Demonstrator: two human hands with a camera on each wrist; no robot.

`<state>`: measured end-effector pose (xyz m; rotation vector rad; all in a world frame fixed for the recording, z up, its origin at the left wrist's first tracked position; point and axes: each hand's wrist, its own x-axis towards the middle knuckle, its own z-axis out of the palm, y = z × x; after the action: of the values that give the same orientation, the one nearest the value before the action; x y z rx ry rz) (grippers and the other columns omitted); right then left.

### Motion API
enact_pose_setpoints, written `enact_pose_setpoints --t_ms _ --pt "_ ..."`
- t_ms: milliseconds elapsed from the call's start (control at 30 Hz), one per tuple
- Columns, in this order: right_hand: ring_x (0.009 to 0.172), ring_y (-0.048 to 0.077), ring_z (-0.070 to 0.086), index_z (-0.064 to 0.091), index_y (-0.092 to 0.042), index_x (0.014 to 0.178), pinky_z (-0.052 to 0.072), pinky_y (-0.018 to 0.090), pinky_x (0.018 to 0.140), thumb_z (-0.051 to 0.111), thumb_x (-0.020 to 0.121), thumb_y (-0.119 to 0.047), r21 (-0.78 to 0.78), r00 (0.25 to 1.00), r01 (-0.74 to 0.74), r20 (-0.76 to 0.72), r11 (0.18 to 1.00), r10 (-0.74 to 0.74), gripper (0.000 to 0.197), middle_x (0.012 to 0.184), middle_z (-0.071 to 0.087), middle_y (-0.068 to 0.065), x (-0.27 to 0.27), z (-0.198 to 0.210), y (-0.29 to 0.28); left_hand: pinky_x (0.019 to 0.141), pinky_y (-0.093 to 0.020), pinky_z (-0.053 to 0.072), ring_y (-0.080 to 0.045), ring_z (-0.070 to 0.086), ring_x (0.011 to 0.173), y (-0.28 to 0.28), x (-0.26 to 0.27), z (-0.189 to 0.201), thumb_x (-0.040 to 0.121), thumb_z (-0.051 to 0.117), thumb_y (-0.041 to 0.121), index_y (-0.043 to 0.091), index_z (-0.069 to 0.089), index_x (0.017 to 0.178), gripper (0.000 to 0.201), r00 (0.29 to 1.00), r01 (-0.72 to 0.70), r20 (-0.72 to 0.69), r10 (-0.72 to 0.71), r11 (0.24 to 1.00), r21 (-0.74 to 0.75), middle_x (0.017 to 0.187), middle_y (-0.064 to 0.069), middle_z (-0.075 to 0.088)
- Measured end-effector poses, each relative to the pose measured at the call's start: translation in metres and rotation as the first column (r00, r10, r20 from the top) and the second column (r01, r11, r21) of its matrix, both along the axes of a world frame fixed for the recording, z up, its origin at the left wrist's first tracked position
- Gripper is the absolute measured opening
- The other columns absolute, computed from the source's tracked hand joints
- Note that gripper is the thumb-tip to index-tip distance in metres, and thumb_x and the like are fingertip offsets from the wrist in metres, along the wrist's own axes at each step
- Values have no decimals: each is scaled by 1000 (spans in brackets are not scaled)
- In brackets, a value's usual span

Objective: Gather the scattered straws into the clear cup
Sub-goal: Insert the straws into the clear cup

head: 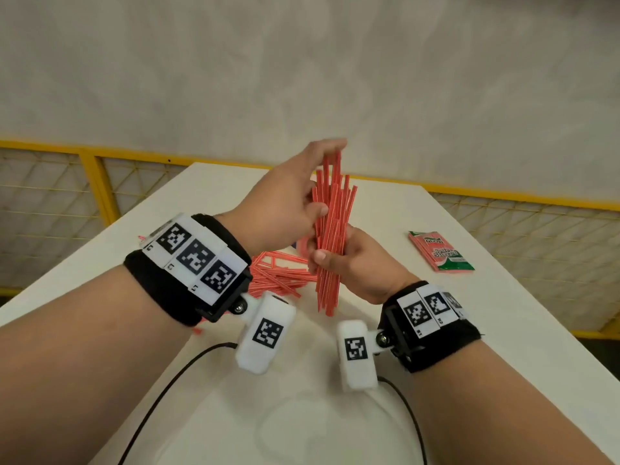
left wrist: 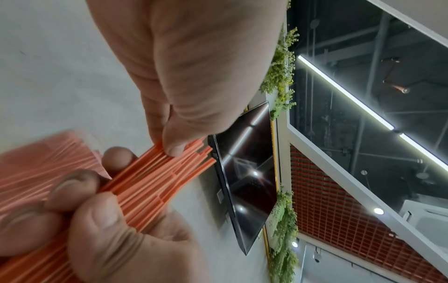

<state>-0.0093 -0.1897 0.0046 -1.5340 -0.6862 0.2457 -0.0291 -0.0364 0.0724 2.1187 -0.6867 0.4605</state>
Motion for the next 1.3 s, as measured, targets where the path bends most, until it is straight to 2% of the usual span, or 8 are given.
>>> enact_pose_setpoints --t_ms 100,233,400,700,867,1000,1167,1300 --pt "76 20 55 51 -6 103 48 38 80 59 82 -9 -21 998 58 12 998 -57 22 86 54 8 1 -12 -1 80 -42 55 -22 69 82 -1 0 -10 84 58 -7 36 39 139 73 1000 -11 -17 12 996 83 113 2 66" --pt "76 15 62 52 -9 101 51 34 80 57 92 3 -105 992 111 70 988 -104 16 85 58 2 4 -21 -3 73 -12 46 3 62 69 3 -4 -22 89 55 -5 29 51 133 56 997 -17 -65 28 986 164 78 24 63" --pt "72 11 64 53 -12 104 53 27 75 54 93 4 -94 989 140 57 986 -135 20 85 60 0 3 -21 -2 111 -20 32 -3 41 134 6 -6 -21 92 47 -9 27 34 146 67 998 68 0 -69 986 150 149 11 40" --pt "97 35 63 51 6 119 51 48 96 56 92 4 -44 985 169 -8 985 -170 28 116 54 40 3 -25 -4 105 -1 17 6 25 136 9 -4 -45 91 39 -4 32 27 151 71 999 37 25 -49 935 354 155 12 29" --pt "108 51 57 51 12 118 45 59 99 55 92 5 -68 985 166 -29 984 -168 28 115 54 40 6 -28 -5 109 -3 13 1 26 139 8 -9 -51 86 37 -9 27 38 147 71 997 73 -4 -78 910 407 152 12 32" --pt "95 34 61 55 2 106 49 48 98 52 93 6 -36 989 128 -68 991 -130 14 99 59 23 4 -27 -4 103 0 22 9 33 130 10 -12 -52 88 37 -6 25 39 147 67 999 25 31 -34 970 242 143 16 37" --pt "86 27 56 57 -4 92 46 49 93 46 98 -4 -9 987 132 -93 991 -133 13 85 59 10 -1 -15 -7 89 -36 51 -6 66 96 16 -16 -53 102 43 21 19 55 113 17 976 -213 39 213 977 -3 105 7 69" --pt "84 25 63 63 -8 96 52 40 78 42 102 -14 166 987 137 -111 977 -120 23 91 66 11 1 21 -11 78 -44 55 -11 69 76 24 -8 -34 75 37 72 14 56 92 63 941 -214 -245 232 972 101 80 4 70"
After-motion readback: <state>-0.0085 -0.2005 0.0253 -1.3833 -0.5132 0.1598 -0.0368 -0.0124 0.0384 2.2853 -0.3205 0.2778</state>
